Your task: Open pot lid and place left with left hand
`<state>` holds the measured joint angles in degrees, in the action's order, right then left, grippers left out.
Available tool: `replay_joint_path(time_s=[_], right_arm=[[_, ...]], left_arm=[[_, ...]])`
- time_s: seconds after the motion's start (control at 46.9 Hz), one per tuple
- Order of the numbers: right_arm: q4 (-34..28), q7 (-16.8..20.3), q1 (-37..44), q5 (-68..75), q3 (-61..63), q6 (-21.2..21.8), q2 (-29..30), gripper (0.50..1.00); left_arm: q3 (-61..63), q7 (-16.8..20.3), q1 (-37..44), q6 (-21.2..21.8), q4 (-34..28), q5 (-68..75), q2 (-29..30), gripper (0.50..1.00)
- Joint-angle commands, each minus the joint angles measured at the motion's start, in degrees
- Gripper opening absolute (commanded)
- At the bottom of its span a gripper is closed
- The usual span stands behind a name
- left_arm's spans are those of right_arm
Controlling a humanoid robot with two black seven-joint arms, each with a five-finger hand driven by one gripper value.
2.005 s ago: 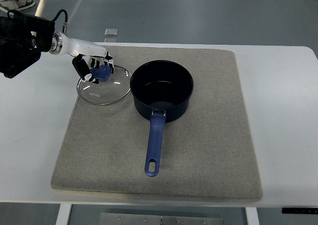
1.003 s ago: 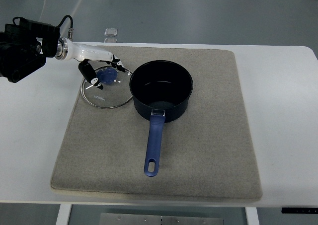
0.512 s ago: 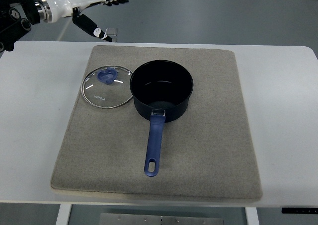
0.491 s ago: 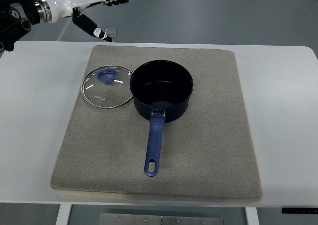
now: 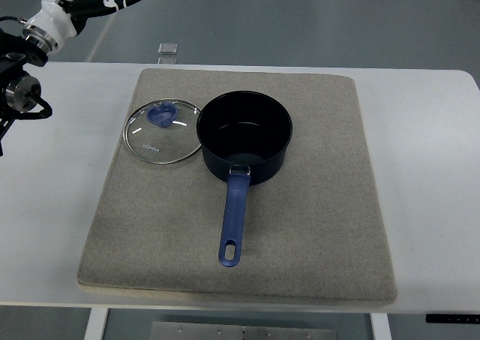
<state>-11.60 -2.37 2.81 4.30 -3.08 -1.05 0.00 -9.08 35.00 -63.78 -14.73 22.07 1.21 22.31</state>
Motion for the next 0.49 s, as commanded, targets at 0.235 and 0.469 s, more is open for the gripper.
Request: replay_joint_path(time_s=[0.235, 0.469], right_arm=[[0.0, 0.0, 0.0, 0.01, 0.0, 0.0, 0.0, 0.915], [0.0, -0.01, 0.0, 0.01, 0.0, 0.0, 0.0, 0.915]], left_arm=[[-11.31, 0.0, 6.82, 0.05, -5.55, -1.21, -6.4, 0.988], [-20.8, 0.0, 13.24, -4.25, -5.46, -1.21, -8.86, 0.988]])
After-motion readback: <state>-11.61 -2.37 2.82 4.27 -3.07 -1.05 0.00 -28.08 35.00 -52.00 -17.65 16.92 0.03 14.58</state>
